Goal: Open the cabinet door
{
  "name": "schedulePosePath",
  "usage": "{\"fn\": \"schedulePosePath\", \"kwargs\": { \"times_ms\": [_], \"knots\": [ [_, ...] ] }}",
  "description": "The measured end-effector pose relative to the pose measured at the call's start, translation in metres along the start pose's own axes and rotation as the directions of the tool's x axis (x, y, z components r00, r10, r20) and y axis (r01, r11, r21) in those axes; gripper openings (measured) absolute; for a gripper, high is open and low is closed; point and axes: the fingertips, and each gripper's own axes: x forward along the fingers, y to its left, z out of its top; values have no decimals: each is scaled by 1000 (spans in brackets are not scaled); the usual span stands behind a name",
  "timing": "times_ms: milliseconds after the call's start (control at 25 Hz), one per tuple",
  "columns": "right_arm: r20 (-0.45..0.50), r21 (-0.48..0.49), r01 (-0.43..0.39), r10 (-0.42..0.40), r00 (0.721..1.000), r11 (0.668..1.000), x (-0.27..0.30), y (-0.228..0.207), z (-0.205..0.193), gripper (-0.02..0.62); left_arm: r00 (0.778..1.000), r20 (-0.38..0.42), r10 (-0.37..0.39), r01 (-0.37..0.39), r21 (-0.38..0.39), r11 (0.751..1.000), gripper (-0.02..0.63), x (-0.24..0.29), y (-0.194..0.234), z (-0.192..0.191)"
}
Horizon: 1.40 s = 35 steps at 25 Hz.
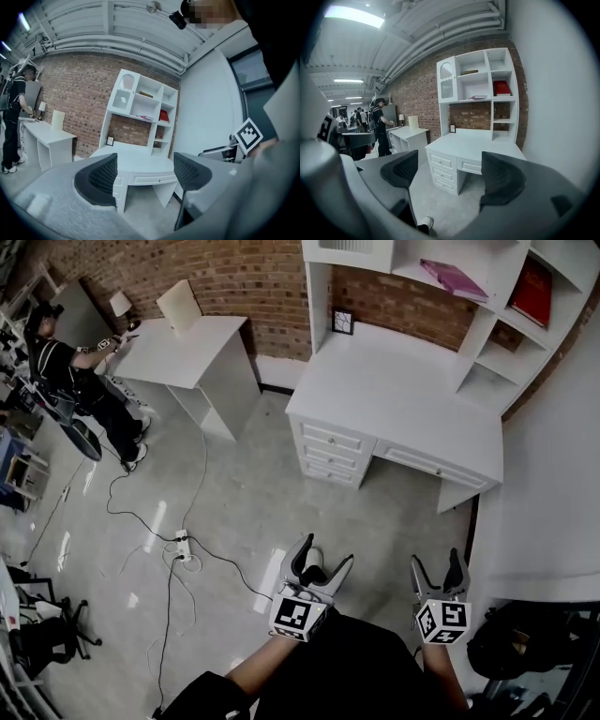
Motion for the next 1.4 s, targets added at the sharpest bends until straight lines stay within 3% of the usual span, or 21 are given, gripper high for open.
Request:
{"fn": "schedulePosePath", "kwargs": {
  "times_ms": [280,560,840,1040,1400],
  "knots": [
    [-10,-27,11,-11,1000,1000,82,22,49,405,1000,28,10,-10,17,1000,357,51,91,42],
    [-36,-38,5,-7,999,999,155,46,77,405,999,29,-13,13,1,1000,357,100,153,61],
    [-14,-56,77,-78,997,995,210,44,110,405,999,34,-30,30,-14,999,357,140,207,74],
    [-59,-53,103,-106,993,993,233,57,105,405,998,23,-58,59,-11,998,357,152,238,73],
    [-110,-61,78,-84,990,995,240,66,91,405,999,10,-32,32,-23,999,357,160,254,66]
  ]
}}
